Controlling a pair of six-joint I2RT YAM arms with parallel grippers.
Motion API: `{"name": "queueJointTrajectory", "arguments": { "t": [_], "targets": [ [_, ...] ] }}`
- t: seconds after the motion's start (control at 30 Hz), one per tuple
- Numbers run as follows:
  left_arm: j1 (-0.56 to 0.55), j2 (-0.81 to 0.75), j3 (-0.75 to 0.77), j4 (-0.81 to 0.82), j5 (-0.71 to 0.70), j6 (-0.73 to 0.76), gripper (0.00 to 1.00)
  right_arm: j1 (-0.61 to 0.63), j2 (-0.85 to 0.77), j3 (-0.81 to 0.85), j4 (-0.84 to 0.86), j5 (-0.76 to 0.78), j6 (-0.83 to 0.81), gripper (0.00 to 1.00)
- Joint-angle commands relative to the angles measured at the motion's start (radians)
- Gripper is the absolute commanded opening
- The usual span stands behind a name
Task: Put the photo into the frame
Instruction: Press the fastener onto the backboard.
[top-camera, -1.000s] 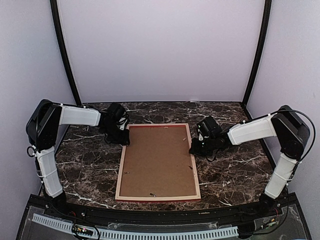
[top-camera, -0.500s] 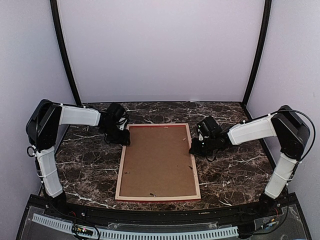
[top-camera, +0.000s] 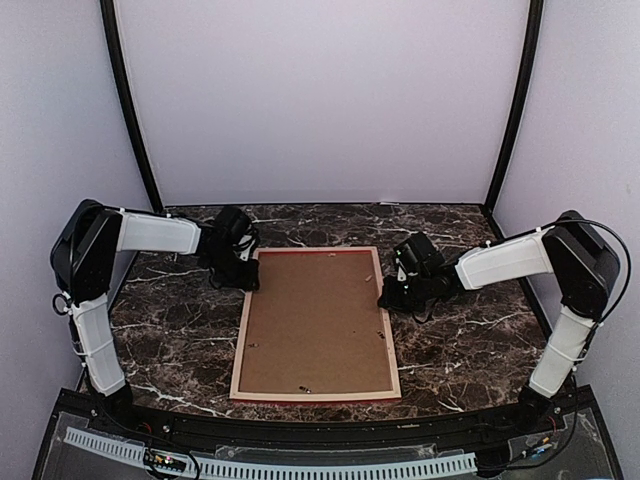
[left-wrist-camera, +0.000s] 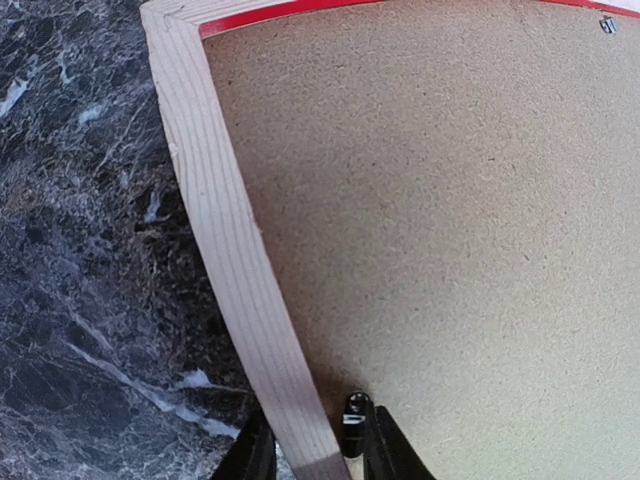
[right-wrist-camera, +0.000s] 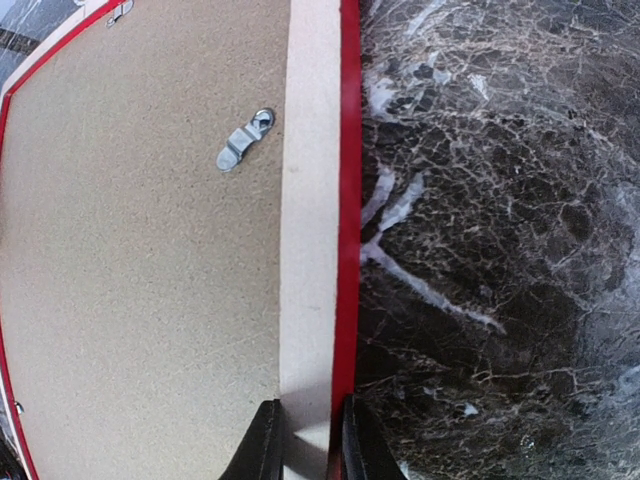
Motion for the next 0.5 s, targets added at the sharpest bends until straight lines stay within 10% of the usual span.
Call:
{"name": "queueJointTrajectory", "arguments": {
  "t": [0.0, 0.47],
  "targets": [
    [0.003, -0.075, -0.039, 0.011, -0.067, 0.027, 0.16, 0.002, 0.015, 0.000, -0.027, -0.020, -0.015, 0.11],
    [0.004, -0.085, 0.020, -0.023, -0.062, 0.003, 0.55, 0.001, 0.031, 0.001, -0.016, -0.036, -0.020, 0.11]
  ]
}}
